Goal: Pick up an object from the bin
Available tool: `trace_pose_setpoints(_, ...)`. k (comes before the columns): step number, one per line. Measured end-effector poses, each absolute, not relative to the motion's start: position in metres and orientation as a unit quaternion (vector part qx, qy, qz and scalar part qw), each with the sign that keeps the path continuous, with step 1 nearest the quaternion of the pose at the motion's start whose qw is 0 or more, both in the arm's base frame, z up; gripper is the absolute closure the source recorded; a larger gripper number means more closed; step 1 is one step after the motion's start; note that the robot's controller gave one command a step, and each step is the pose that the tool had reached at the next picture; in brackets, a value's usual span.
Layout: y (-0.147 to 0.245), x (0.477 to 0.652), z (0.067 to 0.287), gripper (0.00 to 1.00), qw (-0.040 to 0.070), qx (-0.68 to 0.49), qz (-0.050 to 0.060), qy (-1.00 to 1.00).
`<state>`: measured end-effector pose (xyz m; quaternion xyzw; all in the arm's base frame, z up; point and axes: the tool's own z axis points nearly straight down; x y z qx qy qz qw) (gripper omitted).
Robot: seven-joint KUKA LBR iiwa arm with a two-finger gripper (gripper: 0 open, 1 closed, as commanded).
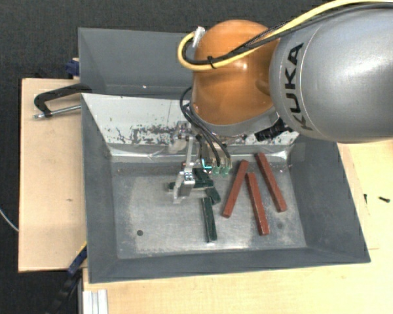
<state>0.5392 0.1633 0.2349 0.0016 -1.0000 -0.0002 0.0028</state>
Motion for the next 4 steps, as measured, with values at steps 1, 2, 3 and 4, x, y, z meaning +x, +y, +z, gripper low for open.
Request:
trace_pose_setpoints(1, 0.162, 0.541, 0.239, 0.00, -0.001, 0.000, -0.001, -1.000)
trace_pose_setpoints(2, 0.117, 0.553, 0.190, 0.00, -0.002, -0.046, -0.001, -0.999)
trace_pose_setpoints(3, 0.095, 0.564, 0.166, 0.00, -0.001, 0.021, 0.000, -1.000)
trace_pose_setpoints(4, 0.090, 0.579, 0.142, 0.00, -0.001, -0.030, -0.001, -1.000)
